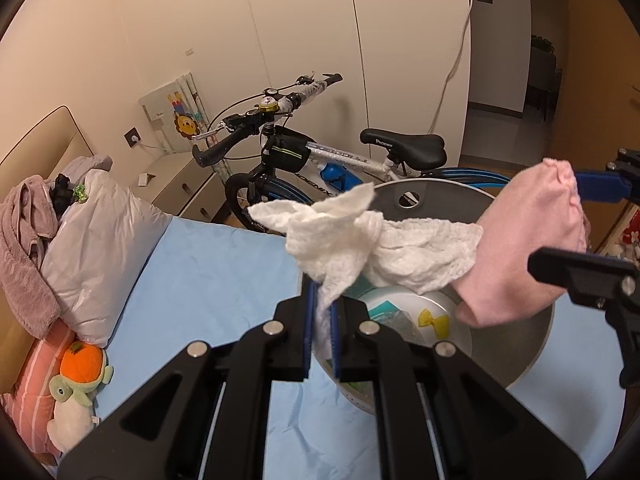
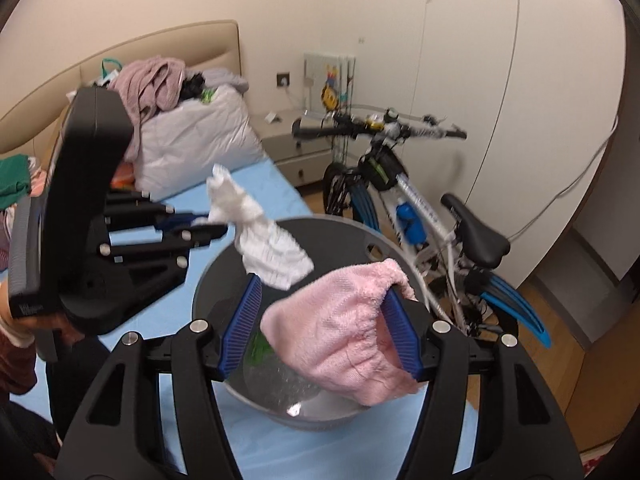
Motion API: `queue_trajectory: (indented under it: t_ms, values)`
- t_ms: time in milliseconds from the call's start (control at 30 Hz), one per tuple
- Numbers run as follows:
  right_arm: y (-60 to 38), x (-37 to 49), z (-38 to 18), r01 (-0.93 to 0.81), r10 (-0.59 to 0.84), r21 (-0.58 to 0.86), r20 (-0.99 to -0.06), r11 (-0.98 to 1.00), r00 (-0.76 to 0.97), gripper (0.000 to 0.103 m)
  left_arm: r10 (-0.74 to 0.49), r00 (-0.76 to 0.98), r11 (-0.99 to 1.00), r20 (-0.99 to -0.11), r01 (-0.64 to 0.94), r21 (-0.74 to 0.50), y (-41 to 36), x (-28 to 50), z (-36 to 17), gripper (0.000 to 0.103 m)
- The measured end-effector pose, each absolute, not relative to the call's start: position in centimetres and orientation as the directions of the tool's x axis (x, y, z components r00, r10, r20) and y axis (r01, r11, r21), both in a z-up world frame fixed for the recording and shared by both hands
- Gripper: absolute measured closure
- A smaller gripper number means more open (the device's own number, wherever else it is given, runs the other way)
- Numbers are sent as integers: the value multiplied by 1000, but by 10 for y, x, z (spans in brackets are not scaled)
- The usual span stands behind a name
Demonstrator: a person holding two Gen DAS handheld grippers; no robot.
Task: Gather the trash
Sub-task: 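Open right tool to drop pink cloth while left tool drops tissue into bin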
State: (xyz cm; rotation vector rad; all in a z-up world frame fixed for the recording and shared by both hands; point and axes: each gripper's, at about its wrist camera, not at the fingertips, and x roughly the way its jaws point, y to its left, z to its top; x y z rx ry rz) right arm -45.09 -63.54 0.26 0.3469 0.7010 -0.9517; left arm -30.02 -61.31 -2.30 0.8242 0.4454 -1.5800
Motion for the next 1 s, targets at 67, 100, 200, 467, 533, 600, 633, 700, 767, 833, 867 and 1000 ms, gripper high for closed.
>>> queue_trajectory:
  t_ms: [67, 100, 200, 467, 533, 600, 633, 700, 767, 833, 867, 1000]
  values:
    - [-636, -449, -3, 833, -612, -48, -702, 552, 365, 44, -692, -7, -184, -722, 969, 167, -615, -298, -23, 95]
    - [-635, -450, -5, 834, -611, -59, -709, 549, 352, 44, -692, -6, -181, -722, 969, 166, -616, -298, -23, 95]
    - [-632, -456, -6, 844, -615, -66, -716, 533, 332, 44, -691, -6, -178, -723, 971, 162, -617, -297, -23, 95]
    - [-626, -467, 1, 869, -643, -66, -700, 490, 309, 44, -690, -9, -180, -724, 971, 159, -617, -297, -24, 95]
    - [-626, -465, 1, 866, -646, -74, -698, 494, 309, 44, -691, -5, -184, -723, 968, 169, -618, -299, -24, 92]
    - [-628, -465, 2, 867, -650, -77, -695, 492, 307, 44, -684, -13, -198, -729, 966, 169, -617, -302, -26, 92]
    - [-628, -466, 2, 869, -651, -73, -694, 490, 309, 44, -682, -15, -206, -731, 963, 172, -617, -304, -27, 92]
    - [-628, -468, 3, 872, -654, -67, -690, 484, 310, 44, -676, -17, -221, -737, 958, 181, -617, -308, -29, 91]
    - [-627, -470, 3, 876, -658, -67, -688, 478, 307, 44, -666, -23, -233, -745, 956, 179, -618, -311, -31, 82]
    - [-627, -472, 3, 878, -660, -64, -687, 474, 305, 44, -667, -25, -235, -745, 955, 179, -617, -312, -32, 49]
    - [-627, -473, 3, 879, -660, -63, -686, 472, 305, 44, -680, -23, -232, -733, 955, 185, -615, -312, -31, 27]
    - [-624, -471, 5, 880, -662, -61, -683, 471, 307, 44, -710, -7, -216, -704, 954, 208, -606, -311, -26, 23]
